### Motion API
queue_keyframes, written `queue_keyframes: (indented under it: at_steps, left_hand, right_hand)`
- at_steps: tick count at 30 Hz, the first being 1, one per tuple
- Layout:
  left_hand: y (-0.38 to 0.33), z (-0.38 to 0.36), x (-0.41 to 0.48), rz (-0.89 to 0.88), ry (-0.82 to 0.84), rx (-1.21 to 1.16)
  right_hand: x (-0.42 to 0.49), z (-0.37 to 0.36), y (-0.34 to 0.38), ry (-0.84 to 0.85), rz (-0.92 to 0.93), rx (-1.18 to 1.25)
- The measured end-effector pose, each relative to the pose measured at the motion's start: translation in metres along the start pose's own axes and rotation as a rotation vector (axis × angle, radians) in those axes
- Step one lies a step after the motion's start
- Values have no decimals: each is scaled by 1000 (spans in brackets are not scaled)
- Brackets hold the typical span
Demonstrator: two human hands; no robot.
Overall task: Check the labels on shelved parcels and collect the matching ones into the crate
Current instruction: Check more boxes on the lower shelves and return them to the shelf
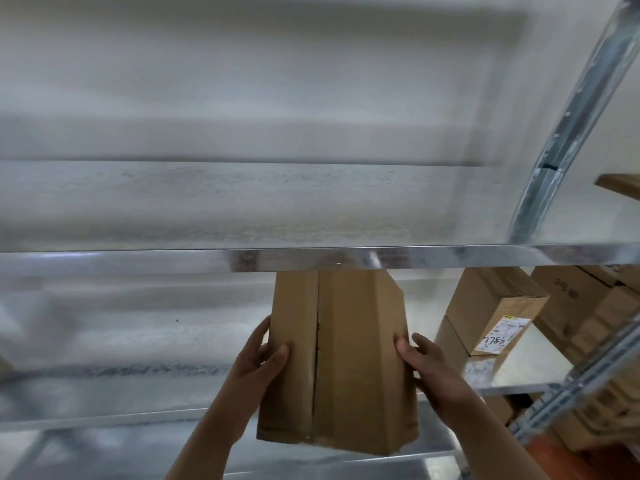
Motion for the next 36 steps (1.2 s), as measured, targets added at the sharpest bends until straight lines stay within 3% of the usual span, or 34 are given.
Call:
queue_keyframes:
  at_steps: [3, 5, 10, 16, 27, 31, 34, 36]
  left_hand:
    - [0, 16, 10, -92, -197, 126]
    - [4, 15, 16, -74, -239, 189]
    - [6, -12, 9, 52, -95, 133]
    - [1, -26, 4, 39, 62, 89]
    - [9, -26, 10, 87, -17, 64]
    - [5, -19, 11, 90, 3, 50]
    - [7, -6, 9, 133, -23, -2]
    - [13, 0, 8, 160, -40, -17]
  right_hand:
    - [-1, 4, 2, -24, 8, 83]
    - [-4, 2, 3, -32, 0, 164]
    - [-6, -11, -2, -37, -37, 263]
    - [-7, -15, -5, -73, -49, 194]
    - [-4, -22, -8, -87, -57, 115]
    - [-2, -17, -17, -69, -132, 196]
    - [-1, -11, -2, -84, 53, 82]
    - [-3, -10, 3, -84, 56, 75]
Point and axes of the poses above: each hand's wrist, its own x-axis towards the middle knuckle, its own z-axis out of the back of the hand, y = z × x, the point moved 8 cm from there along x, towards the middle knuckle, and after that the axes turned 13 degrees about -y, right-handed, at the moved point
